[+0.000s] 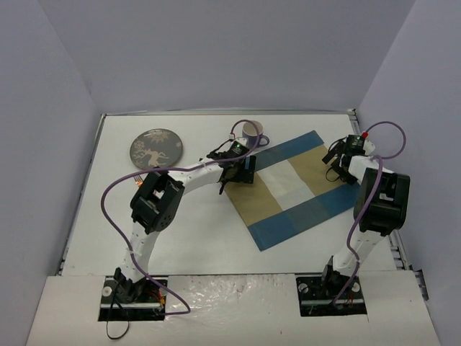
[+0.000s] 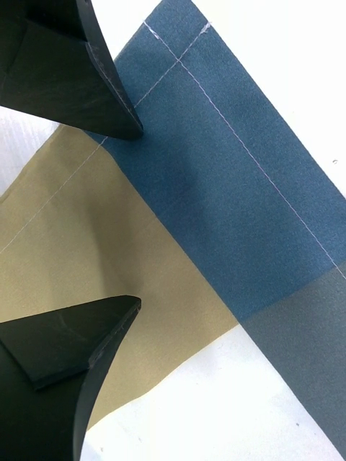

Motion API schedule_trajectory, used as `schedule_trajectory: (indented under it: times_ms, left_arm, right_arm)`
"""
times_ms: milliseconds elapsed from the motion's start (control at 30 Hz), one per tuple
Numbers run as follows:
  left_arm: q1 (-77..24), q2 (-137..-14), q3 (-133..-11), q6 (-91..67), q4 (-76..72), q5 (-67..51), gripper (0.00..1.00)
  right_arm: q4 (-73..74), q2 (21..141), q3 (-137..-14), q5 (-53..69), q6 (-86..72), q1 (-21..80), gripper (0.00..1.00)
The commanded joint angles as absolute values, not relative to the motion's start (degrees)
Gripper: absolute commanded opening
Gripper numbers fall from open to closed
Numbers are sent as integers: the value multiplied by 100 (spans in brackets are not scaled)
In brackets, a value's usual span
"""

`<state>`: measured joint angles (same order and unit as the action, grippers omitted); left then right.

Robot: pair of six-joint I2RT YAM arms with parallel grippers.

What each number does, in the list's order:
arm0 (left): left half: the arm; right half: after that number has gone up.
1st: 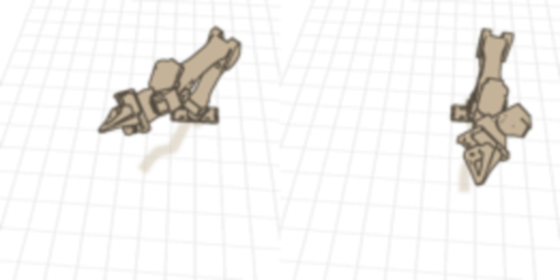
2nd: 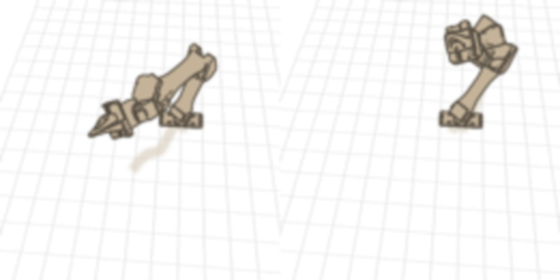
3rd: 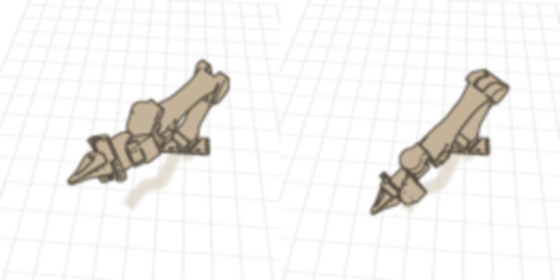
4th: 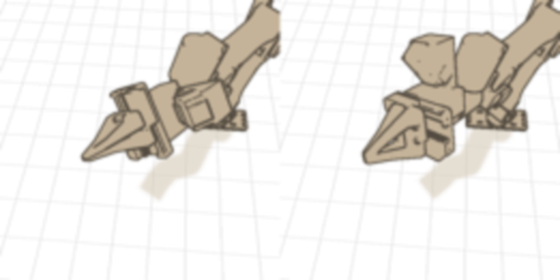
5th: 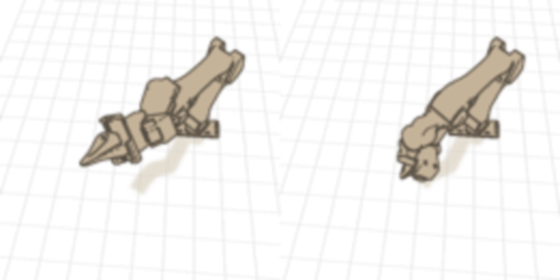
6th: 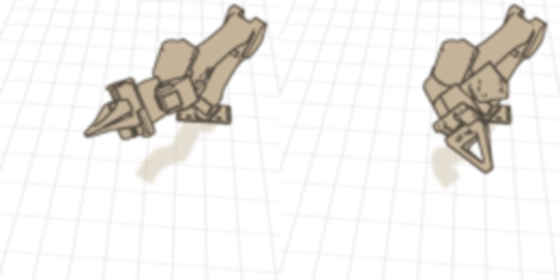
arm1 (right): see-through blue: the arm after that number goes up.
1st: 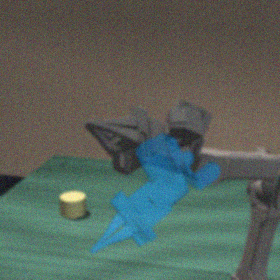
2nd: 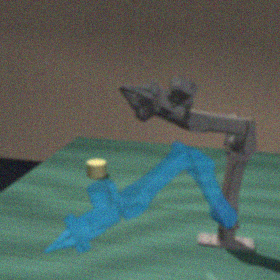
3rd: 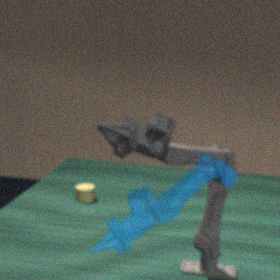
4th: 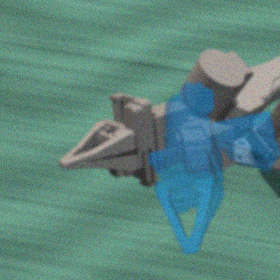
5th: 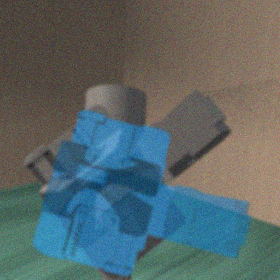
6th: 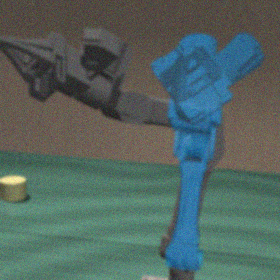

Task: Set the dinner table for one person

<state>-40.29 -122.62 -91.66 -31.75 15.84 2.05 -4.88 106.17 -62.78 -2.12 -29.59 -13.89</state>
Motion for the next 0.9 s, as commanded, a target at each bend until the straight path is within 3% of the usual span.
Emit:
schedule_trajectory:
  times_ms: [0,233,433,700,867]
  left_arm:
    - [-3964,-11459,-9420,-3261,1666,193,88]
    - [-3936,-10544,-9766,-3226,2015,283,92]
    - [-3543,-9392,-9191,-3323,2256,540,97]
    - [-1762,-7817,-7685,-3418,2362,120,97]
    - [199,-7396,-6732,-3656,1606,-1005,97]
  right_arm:
    - [-89,9613,-6587,-135,-2783,-1416,95]
    - [-26,8552,-6975,266,-2531,-1154,99]
    - [-200,7621,-6746,786,-2702,-733,100]
    - [-1432,6317,-5649,2003,-3521,-492,100]
    - [-1231,6073,-5534,2304,-3472,-280,100]
